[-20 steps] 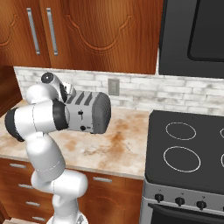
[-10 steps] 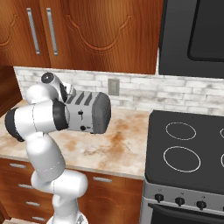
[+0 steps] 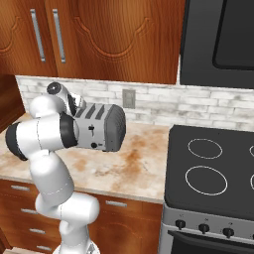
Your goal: Start the toaster. Once the lever pops up, take the bread to the plate on the dining counter.
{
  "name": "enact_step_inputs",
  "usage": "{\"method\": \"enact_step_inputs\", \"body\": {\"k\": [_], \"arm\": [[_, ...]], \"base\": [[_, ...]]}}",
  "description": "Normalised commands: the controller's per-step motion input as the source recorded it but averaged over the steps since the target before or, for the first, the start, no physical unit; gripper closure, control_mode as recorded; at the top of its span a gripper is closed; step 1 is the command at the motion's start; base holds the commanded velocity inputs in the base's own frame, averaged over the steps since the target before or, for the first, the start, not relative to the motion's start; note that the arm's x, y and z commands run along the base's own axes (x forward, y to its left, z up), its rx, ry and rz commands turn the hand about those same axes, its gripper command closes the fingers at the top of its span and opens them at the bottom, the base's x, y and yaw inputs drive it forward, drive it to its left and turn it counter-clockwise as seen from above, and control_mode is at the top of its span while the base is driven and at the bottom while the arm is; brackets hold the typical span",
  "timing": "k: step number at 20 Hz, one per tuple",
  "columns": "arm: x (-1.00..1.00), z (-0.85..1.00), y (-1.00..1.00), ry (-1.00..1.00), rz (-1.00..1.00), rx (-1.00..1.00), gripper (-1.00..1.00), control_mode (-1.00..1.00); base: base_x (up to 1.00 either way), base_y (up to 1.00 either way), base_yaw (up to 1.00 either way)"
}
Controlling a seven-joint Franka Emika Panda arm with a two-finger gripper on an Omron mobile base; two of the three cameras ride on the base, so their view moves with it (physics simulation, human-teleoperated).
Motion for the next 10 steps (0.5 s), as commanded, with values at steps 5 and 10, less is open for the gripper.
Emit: {"method": "enact_step_inputs", "body": {"k": [5,10], "arm": [[0.0,0.0,0.0,0.0,0.0,0.0,1.0,-1.0],[0.0,0.0,0.0,0.0,0.0,0.0,1.0,-1.0]], "base": [[0.0,0.0,0.0],[0.0,0.0,0.0]]}}
